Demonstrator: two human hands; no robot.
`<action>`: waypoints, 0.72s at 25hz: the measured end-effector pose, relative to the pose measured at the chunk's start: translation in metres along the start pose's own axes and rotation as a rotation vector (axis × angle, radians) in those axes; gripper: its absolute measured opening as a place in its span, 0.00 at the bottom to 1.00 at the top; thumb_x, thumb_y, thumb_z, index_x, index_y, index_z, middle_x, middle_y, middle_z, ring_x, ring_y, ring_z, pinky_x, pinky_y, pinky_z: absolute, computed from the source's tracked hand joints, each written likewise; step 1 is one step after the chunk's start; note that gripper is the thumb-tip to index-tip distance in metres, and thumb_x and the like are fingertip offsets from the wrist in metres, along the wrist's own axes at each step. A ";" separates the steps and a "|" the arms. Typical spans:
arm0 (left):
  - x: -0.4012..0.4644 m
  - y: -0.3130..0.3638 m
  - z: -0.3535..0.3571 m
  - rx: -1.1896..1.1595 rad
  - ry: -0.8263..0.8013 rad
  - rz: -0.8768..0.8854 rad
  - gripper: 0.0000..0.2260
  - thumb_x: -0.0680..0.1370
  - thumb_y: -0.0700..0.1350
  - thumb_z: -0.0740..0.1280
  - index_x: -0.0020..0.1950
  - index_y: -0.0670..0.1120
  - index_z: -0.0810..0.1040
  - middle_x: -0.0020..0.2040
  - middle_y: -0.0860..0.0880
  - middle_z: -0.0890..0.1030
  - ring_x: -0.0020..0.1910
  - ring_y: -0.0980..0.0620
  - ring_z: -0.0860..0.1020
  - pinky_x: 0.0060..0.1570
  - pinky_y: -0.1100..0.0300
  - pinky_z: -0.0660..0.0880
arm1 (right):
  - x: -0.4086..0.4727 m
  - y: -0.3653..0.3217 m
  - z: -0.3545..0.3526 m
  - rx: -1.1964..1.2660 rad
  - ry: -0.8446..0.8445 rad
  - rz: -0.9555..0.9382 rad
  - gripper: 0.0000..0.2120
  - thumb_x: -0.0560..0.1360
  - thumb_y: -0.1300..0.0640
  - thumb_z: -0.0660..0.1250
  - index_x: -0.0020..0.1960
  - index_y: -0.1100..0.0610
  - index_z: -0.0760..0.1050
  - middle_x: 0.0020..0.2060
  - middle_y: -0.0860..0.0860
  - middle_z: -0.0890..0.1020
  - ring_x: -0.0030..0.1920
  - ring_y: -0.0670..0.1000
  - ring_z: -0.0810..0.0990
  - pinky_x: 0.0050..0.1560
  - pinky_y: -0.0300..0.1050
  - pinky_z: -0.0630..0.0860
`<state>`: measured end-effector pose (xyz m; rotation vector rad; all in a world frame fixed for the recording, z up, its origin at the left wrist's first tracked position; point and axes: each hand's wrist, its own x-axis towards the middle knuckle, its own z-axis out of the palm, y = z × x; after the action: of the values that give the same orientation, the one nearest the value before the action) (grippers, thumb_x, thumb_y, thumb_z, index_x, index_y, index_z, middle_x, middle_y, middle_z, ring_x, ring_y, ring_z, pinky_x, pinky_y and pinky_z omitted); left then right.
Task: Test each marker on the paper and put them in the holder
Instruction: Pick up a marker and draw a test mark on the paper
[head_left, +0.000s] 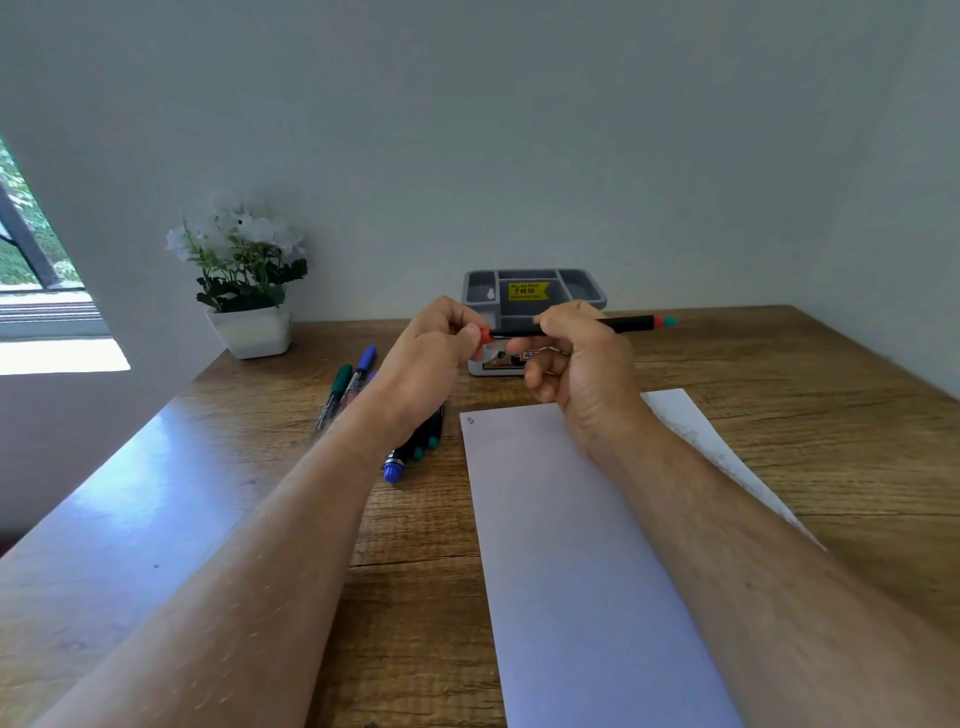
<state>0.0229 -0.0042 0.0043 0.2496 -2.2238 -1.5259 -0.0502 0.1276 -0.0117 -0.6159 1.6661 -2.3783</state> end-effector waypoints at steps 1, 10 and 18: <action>0.000 -0.001 0.000 0.002 -0.004 0.003 0.07 0.82 0.40 0.59 0.49 0.49 0.76 0.37 0.53 0.77 0.36 0.56 0.71 0.41 0.57 0.67 | 0.000 0.000 0.000 -0.025 0.000 -0.012 0.04 0.73 0.57 0.65 0.40 0.56 0.74 0.34 0.57 0.85 0.23 0.49 0.75 0.22 0.38 0.67; 0.005 -0.005 -0.003 -0.672 0.145 -0.141 0.14 0.74 0.35 0.72 0.56 0.44 0.72 0.40 0.45 0.84 0.35 0.53 0.80 0.35 0.61 0.77 | -0.002 -0.003 0.000 0.099 -0.174 0.037 0.12 0.72 0.55 0.64 0.48 0.56 0.85 0.37 0.55 0.83 0.30 0.50 0.78 0.26 0.40 0.70; 0.009 -0.010 -0.007 -0.896 0.321 -0.136 0.15 0.75 0.41 0.72 0.59 0.39 0.76 0.47 0.40 0.85 0.37 0.52 0.83 0.35 0.63 0.80 | -0.004 -0.006 -0.001 -0.345 0.020 -0.192 0.02 0.73 0.58 0.72 0.42 0.54 0.81 0.32 0.49 0.84 0.30 0.45 0.81 0.27 0.37 0.75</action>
<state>0.0171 -0.0171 -0.0002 0.3285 -1.1448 -2.1935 -0.0463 0.1323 -0.0078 -0.8425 2.1368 -2.2366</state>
